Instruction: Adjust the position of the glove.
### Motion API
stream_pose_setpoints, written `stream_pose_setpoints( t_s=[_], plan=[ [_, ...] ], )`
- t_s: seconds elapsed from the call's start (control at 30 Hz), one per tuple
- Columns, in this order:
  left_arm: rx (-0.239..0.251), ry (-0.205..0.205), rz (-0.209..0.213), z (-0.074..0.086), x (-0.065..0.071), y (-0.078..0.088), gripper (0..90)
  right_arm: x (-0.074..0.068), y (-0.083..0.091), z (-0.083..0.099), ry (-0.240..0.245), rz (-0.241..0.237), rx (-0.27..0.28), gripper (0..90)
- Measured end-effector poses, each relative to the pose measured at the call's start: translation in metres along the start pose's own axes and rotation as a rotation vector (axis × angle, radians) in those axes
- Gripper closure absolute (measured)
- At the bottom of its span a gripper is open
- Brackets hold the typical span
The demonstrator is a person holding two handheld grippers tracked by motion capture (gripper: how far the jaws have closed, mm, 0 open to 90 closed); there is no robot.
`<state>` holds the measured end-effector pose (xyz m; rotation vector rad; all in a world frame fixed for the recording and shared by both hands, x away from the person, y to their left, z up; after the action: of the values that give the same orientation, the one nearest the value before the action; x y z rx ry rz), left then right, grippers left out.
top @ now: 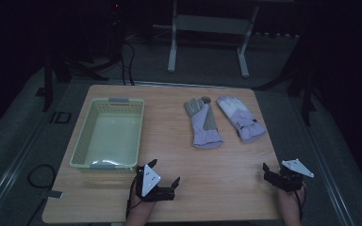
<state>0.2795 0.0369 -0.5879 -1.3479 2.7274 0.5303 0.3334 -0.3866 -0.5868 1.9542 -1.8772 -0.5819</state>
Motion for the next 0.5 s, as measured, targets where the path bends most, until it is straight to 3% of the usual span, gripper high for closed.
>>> stream_pose_setpoints(
  t_s=[0.2, 0.33, 0.37, 0.43, 0.5],
  plan=[
    [-0.001, 0.001, -0.001, 0.0, 0.0, 0.0, 0.0, 0.002, 0.005, 0.0, -0.036, 0.001, 0.028, 13.0],
    [-0.001, 0.0, -0.001, 0.0, 0.0, 0.0, 0.0, 0.002, 0.007, 0.001, -0.027, 0.003, 0.014, 12.9],
    [-0.002, -0.003, -0.001, 0.0, 0.0, 0.0, 0.0, 0.001, 0.01, -0.003, -0.045, -0.014, -0.009, 12.9],
    [-0.002, -0.003, 0.0, 0.0, 0.0, 0.0, 0.0, -0.001, 0.015, -0.01, -0.056, -0.028, -0.002, 12.9],
    [-0.001, 0.0, 0.001, 0.0, 0.0, 0.0, 0.0, -0.002, 0.02, -0.019, -0.041, -0.026, 0.01, 12.9]
  ],
)
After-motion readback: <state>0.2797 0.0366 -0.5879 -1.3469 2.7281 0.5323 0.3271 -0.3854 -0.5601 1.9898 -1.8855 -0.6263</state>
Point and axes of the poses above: each handheld gripper's, and its own axes: y roughly backward along the jaws, z roughly out of its underside, x roughly to its right, the point moved 6 cm from there along -y, roughly forward along the jaws, and after that the axes turned 12 degrees about -y, right-handed, at the moved point
